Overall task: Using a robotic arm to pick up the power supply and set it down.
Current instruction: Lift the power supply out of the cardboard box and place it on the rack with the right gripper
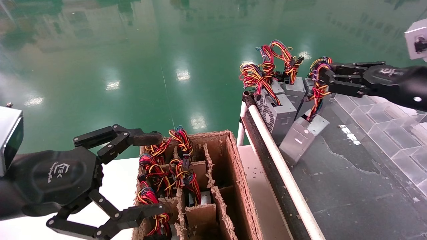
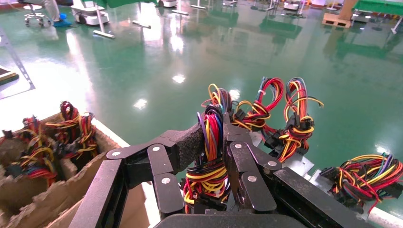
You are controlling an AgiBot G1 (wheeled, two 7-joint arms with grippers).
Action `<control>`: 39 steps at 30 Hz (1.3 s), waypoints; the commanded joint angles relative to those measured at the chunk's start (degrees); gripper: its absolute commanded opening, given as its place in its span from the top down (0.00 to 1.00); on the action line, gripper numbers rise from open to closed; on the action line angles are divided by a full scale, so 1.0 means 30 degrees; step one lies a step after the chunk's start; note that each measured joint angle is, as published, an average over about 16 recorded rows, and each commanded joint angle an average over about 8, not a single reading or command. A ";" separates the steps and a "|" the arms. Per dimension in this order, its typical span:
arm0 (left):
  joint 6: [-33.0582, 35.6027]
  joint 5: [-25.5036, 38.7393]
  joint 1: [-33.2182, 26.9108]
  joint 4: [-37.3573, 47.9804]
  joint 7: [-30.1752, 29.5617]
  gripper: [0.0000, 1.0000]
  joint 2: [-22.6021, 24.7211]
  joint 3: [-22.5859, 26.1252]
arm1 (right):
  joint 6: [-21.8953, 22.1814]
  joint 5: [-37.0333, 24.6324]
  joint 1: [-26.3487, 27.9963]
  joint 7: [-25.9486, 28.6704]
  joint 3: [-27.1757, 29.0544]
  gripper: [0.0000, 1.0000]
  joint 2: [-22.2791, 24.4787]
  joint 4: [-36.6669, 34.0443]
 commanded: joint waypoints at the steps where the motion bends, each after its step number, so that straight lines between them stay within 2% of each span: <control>1: 0.0000 0.0000 0.0000 0.0000 0.0000 0.00 0.0000 0.0000 | 0.0181 -0.0030 0.0063 -0.0010 -0.0021 1.00 -0.0210 -0.0087; 11: -0.0001 -0.0001 0.0000 0.0000 0.0001 0.00 -0.0001 0.0002 | 0.1312 -0.0149 0.0141 -0.0941 -0.0093 1.00 -0.1103 -0.0211; 20: -0.0001 -0.0002 -0.0001 0.0000 0.0001 0.00 -0.0001 0.0003 | 0.4891 -0.0082 0.0420 -0.1374 -0.0030 1.00 -0.1735 -0.0805; 24: -0.0001 -0.0002 -0.0001 0.0000 0.0002 0.00 -0.0001 0.0004 | 0.5848 -0.0031 0.0516 -0.1298 0.0004 1.00 -0.2048 -0.0898; 39: -0.0002 -0.0004 -0.0002 0.0000 0.0003 0.00 -0.0002 0.0006 | 0.6280 -0.0122 0.0543 -0.1022 -0.0061 1.00 -0.2537 -0.0839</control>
